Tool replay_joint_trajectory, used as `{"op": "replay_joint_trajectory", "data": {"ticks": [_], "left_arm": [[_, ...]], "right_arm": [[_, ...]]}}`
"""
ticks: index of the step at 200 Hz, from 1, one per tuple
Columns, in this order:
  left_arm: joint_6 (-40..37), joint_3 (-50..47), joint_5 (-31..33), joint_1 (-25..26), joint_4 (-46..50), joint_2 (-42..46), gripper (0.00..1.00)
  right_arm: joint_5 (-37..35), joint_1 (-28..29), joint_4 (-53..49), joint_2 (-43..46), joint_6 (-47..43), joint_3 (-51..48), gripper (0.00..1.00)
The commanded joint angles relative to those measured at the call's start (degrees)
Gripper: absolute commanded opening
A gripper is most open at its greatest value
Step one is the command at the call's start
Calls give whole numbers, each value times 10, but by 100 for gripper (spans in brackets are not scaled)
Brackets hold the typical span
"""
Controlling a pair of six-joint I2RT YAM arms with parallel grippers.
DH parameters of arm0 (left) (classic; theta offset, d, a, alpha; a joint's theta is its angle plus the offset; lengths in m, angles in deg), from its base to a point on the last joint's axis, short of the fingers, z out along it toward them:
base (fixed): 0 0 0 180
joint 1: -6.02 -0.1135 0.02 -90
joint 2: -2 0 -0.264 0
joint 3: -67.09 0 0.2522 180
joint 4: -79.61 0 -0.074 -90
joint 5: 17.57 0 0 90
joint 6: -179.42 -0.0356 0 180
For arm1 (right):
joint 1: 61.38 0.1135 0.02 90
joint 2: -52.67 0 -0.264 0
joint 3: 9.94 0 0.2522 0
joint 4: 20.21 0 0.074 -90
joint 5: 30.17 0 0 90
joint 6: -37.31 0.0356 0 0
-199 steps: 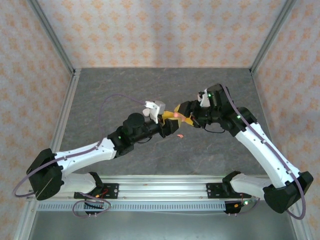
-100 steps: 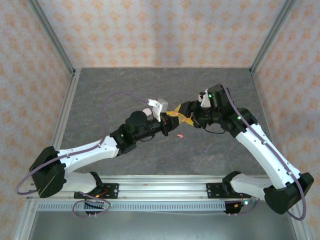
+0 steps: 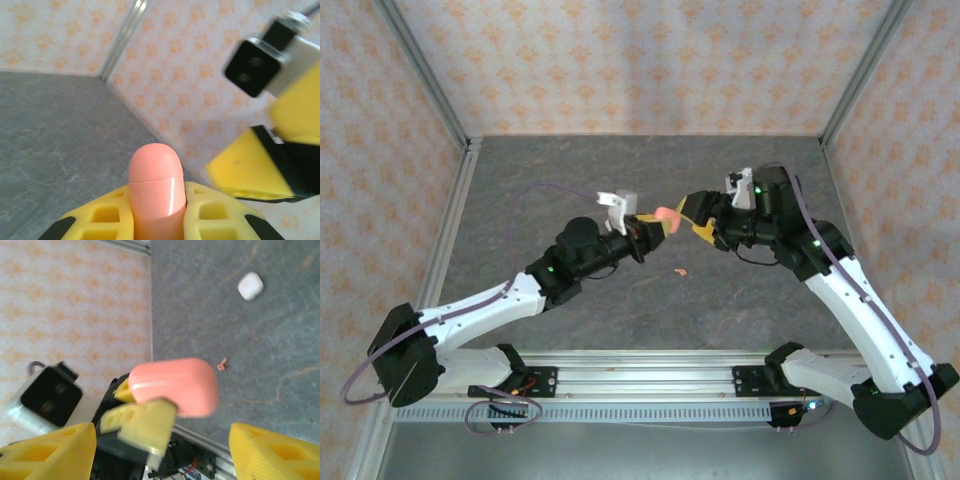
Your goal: Insert wireless bluetooth earbuds into charging case
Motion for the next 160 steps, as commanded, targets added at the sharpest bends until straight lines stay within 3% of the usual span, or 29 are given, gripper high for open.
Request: {"op": "replay_joint_trajectory", "data": {"ticks": [1, 23, 58, 102, 127, 160], "left_arm": [[63, -6, -34, -42, 29, 48, 4], [74, 13, -62, -77, 103, 87, 4], [136, 18, -102, -121, 109, 130, 5], [200, 33, -126, -123, 60, 125, 5], [217, 40, -130, -123, 42, 122, 5], [238, 41, -132, -123, 17, 118, 5]], "right_arm": [[7, -8, 71, 24, -5, -2, 70], [36, -8, 163, 24, 17, -38, 70], [35, 3, 242, 4, 31, -57, 65], [26, 46, 294, -44, 22, -31, 62], [38, 53, 317, -65, 28, -20, 53], [52, 57, 330, -80, 31, -11, 51]]}}
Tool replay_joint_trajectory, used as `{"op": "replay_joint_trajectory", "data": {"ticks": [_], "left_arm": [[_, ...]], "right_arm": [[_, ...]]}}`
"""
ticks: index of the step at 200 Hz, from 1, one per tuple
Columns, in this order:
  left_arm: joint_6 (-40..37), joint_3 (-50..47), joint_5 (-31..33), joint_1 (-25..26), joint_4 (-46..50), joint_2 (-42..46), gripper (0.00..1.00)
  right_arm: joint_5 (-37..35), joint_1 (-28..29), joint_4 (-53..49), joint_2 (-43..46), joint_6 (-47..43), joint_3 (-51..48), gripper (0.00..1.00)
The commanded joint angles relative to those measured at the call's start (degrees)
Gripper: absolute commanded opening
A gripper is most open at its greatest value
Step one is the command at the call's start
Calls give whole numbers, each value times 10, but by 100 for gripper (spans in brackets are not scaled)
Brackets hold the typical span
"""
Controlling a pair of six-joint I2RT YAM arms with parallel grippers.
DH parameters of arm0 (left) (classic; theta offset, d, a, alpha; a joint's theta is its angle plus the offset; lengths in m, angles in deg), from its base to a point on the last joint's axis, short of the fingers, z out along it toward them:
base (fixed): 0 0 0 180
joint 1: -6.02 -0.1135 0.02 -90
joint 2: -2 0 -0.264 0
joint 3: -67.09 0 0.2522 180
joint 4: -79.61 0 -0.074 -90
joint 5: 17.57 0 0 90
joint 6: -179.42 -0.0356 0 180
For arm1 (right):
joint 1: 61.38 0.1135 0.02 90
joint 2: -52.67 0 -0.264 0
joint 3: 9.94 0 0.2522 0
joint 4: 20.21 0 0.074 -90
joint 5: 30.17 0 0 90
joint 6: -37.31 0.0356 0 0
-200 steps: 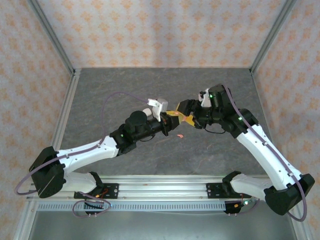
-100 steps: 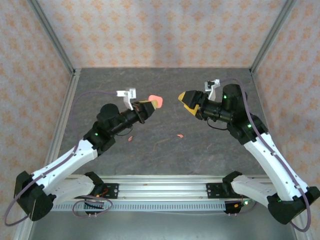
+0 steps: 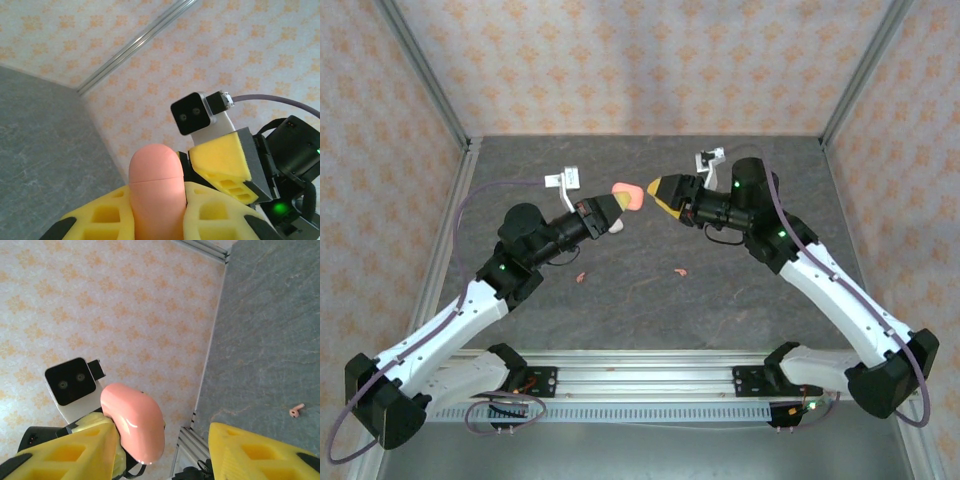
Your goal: Insert wireless bluetooth earbuds into charging case
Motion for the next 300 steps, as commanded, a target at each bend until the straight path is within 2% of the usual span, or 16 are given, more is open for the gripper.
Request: {"op": "replay_joint_trajectory", "data": {"ticks": [1, 109, 137, 170, 185, 197, 216, 229, 263, 285, 300], "left_arm": [[29, 20, -17, -2, -54, -1, 5], [77, 13, -23, -2, -114, -22, 6], [86, 7, -28, -1, -122, -24, 6], [85, 2, -22, -2, -118, -19, 6], [84, 4, -22, -2, -117, -21, 8], [86, 7, -24, -2, -117, -25, 8], [90, 10, -25, -2, -123, -31, 8], [91, 11, -23, -2, -124, -33, 9], [94, 12, -23, -1, -122, -32, 9], [78, 14, -20, -2, -91, -22, 11], [53, 19, -17, -2, -50, -10, 20]], "right_arm": [[19, 6, 51, -5, 1, 26, 51], [62, 9, 138, -41, 42, 7, 49], [79, 9, 202, -51, 77, -9, 44], [89, 11, 214, -51, 79, -17, 25], [92, 12, 219, -48, 79, -20, 21], [94, 14, 221, -46, 77, -20, 23], [98, 19, 219, -43, 71, -20, 40], [97, 20, 216, -40, 67, -25, 42], [88, 21, 208, -34, 65, -39, 20], [81, 21, 208, -30, 59, -43, 17], [78, 21, 203, -26, 47, -42, 16]]}}
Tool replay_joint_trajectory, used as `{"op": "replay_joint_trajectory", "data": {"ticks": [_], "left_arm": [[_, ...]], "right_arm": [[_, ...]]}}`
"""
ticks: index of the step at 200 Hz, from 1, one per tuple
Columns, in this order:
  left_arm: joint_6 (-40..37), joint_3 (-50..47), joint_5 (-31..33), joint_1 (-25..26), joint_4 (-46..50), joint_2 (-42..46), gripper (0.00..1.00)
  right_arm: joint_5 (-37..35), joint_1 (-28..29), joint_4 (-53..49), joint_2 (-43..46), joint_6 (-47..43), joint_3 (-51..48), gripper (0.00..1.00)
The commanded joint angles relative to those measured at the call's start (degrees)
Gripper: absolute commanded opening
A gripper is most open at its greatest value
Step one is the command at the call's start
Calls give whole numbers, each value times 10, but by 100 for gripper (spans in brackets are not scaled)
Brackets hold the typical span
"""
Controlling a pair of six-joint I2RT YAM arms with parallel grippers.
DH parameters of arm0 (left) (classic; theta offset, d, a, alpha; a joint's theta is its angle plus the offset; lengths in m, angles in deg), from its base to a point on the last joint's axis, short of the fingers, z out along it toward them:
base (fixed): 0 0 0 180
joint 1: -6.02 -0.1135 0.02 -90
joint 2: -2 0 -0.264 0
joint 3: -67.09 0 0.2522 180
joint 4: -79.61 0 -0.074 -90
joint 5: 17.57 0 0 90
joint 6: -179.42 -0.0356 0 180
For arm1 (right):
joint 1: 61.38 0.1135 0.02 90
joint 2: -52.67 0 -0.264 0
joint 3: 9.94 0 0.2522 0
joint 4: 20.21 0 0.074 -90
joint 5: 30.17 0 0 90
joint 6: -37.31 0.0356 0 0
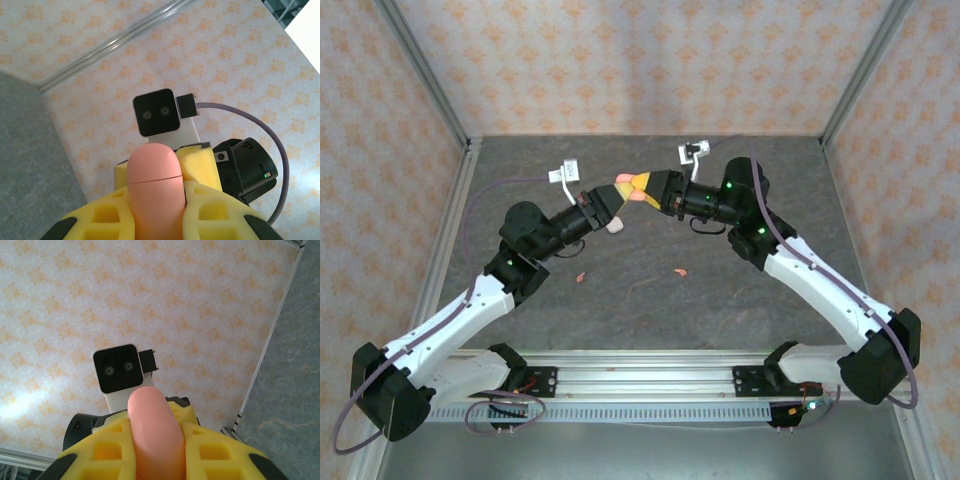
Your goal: Insert wireless bluetooth earbuds into charging case
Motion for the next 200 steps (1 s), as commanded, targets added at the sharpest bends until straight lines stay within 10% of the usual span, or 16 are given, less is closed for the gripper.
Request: {"op": "replay_joint_trajectory", "data": {"ticks": [1, 72, 200], "left_arm": [[-50, 19, -1, -1, 43, 22, 21], [-153, 44, 3, -13, 224, 104, 57], [-236, 90, -157, -34, 266, 96, 62]], "right_arm": [[7, 6, -5, 17, -26, -6, 16], [-12, -4, -37, 32, -72, 9, 16], [112, -17, -13, 32, -171, 38, 15]]}}
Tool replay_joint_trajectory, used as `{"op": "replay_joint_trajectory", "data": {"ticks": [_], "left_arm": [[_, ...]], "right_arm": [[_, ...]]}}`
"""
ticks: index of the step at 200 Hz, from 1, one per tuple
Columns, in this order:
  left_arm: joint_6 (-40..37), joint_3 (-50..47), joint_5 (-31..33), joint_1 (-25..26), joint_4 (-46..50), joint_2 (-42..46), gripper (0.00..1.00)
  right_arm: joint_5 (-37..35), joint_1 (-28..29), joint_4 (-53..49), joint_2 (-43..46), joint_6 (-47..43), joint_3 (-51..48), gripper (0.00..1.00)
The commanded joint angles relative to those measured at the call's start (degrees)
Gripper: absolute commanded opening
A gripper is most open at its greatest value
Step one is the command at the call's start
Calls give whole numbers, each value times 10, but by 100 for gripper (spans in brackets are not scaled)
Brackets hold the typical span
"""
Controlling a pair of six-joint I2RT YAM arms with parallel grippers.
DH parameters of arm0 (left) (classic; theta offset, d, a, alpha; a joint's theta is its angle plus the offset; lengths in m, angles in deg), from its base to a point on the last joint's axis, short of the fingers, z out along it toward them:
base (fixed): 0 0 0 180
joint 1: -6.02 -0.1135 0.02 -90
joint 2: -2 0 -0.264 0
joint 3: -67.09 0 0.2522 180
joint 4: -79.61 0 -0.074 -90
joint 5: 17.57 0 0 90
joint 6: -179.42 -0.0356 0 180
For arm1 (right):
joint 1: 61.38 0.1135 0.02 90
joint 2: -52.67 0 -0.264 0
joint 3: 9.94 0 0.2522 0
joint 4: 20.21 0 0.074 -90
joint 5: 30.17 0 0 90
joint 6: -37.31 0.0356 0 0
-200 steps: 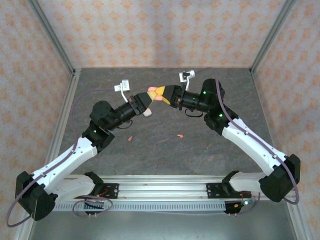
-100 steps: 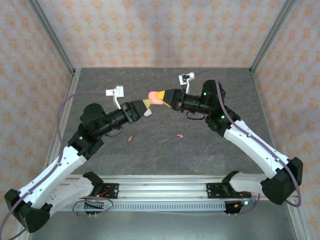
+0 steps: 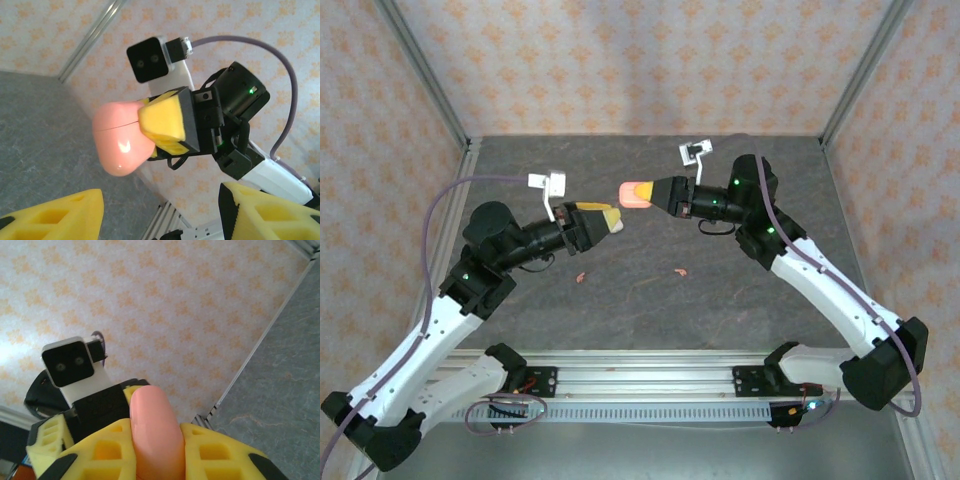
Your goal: Insert wireless bluetooth earbuds into charging case
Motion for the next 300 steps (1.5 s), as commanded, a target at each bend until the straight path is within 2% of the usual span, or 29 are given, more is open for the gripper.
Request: {"op": "replay_joint_trajectory", "data": {"ticks": [1, 57, 100, 160, 190, 204, 228, 258, 300], "left_arm": [[-24, 15, -44, -4, -4, -7, 62], [1, 14, -64, -4, -70, -38, 57], [6, 25, -72, -5, -87, -59, 51], [7, 30, -76, -4, -94, -66, 37], [-1, 33, -80, -4, -80, -66, 18], [-27, 38, -68, -3, -44, -62, 0], [-87, 40, -37, -1, 17, -45, 0], [-207, 34, 0, 2, 65, -13, 0], [-340, 27, -25, 14, 96, 11, 0]], "right_arm": [[44, 1, 40, 14, -26, 21, 15], [61, 9, 29, 22, -42, 24, 17], [64, 16, 30, 32, -45, 23, 17], [74, 18, 19, 34, -56, 23, 17], [71, 19, 17, 33, -59, 24, 17], [68, 18, 14, 33, -60, 26, 18], [70, 19, 5, 33, -69, 29, 19], [69, 19, -46, 33, -104, 35, 23], [61, 21, -105, 28, -146, 44, 37]]}}
